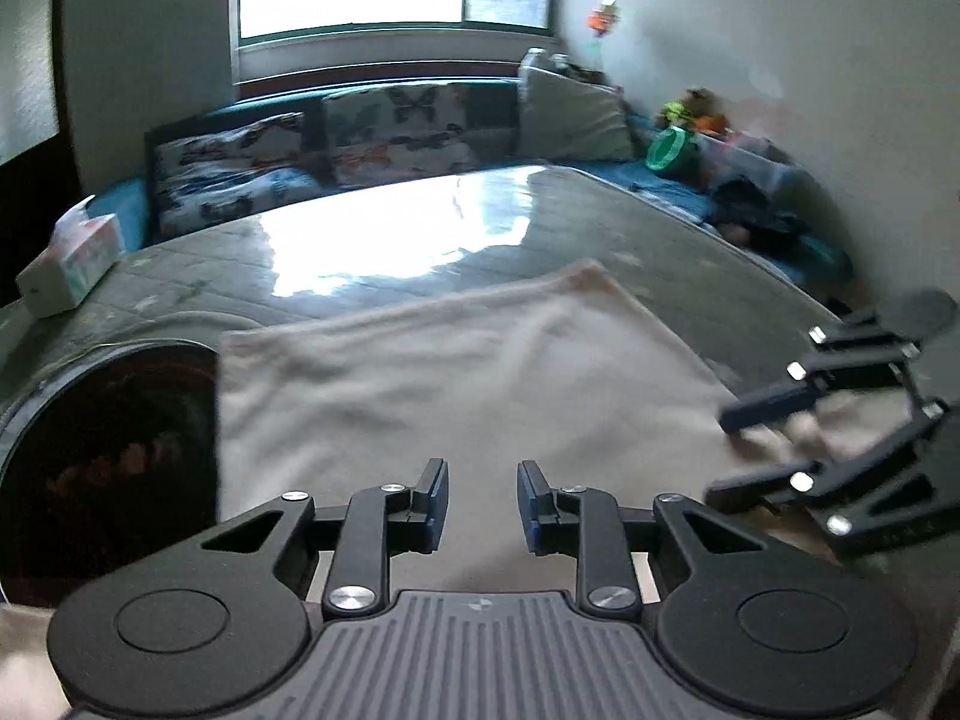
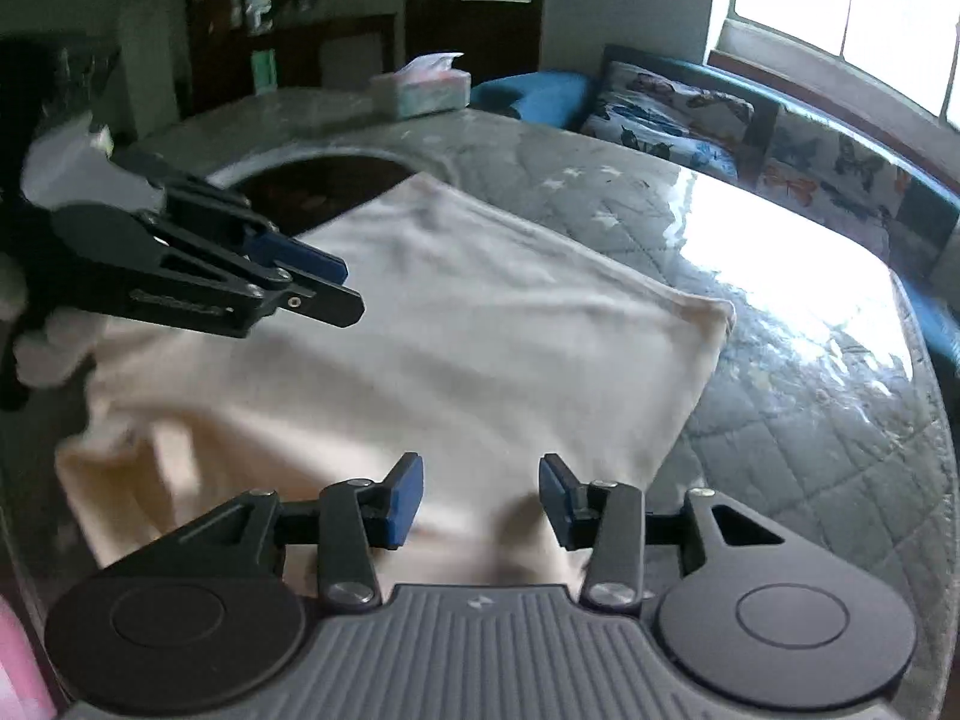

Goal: Fold clothes

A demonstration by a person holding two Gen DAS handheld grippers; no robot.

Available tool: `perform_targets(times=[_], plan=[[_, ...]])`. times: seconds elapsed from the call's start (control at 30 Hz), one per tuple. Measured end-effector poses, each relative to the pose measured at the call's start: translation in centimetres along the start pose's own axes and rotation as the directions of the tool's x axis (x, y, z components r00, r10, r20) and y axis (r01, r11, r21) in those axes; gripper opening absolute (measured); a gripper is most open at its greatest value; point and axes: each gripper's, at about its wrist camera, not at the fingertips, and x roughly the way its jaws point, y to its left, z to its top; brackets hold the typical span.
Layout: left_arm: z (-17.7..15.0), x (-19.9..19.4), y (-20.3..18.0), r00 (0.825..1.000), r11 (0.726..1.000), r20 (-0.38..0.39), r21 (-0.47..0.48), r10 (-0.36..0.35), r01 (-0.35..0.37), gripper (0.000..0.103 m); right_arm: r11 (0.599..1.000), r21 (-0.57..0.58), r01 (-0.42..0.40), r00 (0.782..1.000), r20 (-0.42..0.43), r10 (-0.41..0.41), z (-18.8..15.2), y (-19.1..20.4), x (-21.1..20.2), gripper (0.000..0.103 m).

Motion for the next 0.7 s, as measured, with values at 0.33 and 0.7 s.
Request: perform_targets(times=[0.33, 0.7], plan=[[-0.9, -2.7, -2.7, 0.994, 0.993, 0.013, 0.056, -0.104, 0.104, 0.031, 0.973, 0.194, 0.128, 0.989, 0.042, -0.139, -4.1, -3.4, -6.3, 0.046], [-0.7, -2.4, -9.0, 0.970, 0.945, 0.004, 0.228, -0.244, 0.236, 0.044, 0.891, 0.268, 0.366, 0.930, -0.088, -0.356, -8.2, -9.7, -8.9, 0.046]])
